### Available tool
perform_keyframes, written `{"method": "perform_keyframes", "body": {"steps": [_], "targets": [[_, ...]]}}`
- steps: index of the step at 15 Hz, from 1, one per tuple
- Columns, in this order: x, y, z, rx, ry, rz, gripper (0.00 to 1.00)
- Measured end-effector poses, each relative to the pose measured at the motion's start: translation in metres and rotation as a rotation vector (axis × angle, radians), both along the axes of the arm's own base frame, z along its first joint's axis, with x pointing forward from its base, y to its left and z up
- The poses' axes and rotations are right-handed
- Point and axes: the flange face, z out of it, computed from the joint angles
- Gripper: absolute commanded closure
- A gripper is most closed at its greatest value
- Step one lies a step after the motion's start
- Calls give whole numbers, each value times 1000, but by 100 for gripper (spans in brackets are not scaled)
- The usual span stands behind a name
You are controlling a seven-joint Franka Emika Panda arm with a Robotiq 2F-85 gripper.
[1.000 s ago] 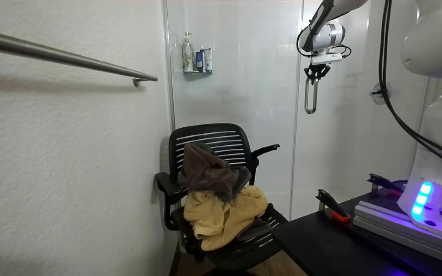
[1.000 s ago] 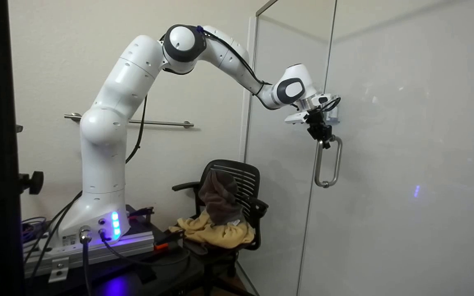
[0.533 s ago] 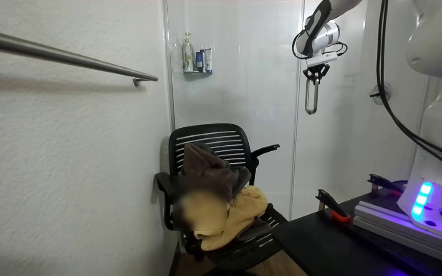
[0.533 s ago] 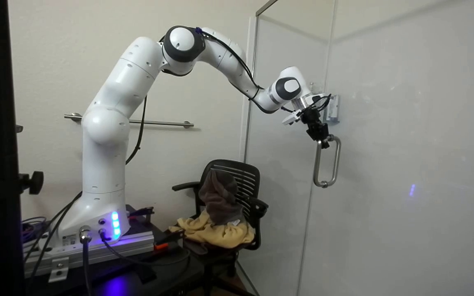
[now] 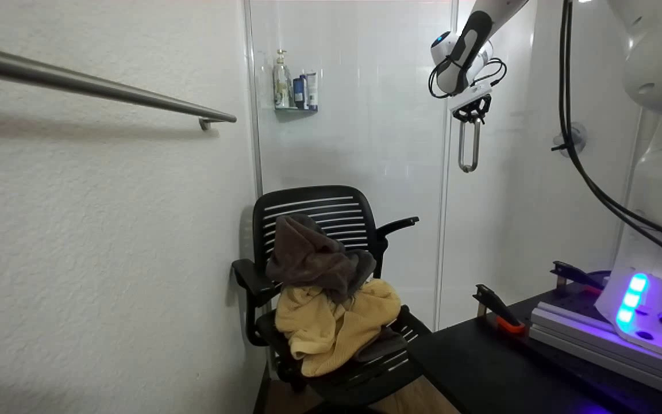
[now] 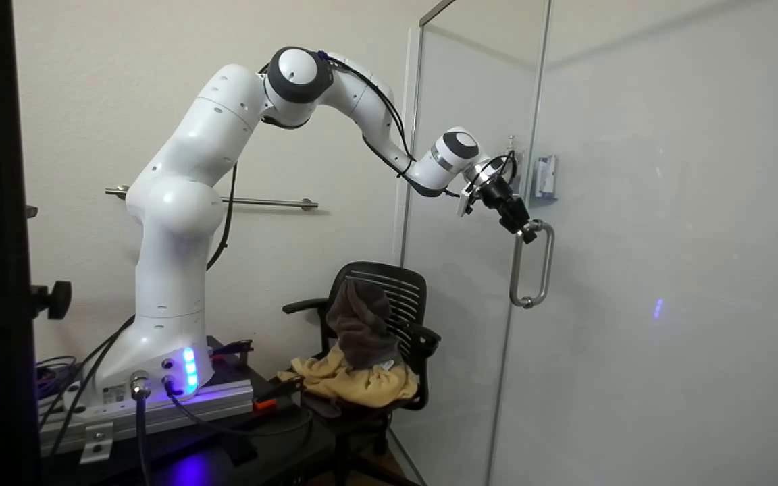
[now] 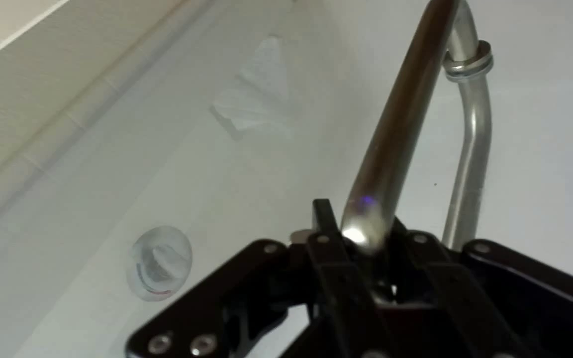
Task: Open the shower door
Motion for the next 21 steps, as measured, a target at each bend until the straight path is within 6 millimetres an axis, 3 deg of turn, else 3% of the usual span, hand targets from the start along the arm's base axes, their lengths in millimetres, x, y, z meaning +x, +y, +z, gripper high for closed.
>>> {"method": "perform_keyframes", "body": {"steps": [3,8,21], "targets": [[-12,18,-10,-99,46,-70,94],[-53,40,-22,-208,116,-118,94],[-138,48,-22,-206,157,17,94]]}}
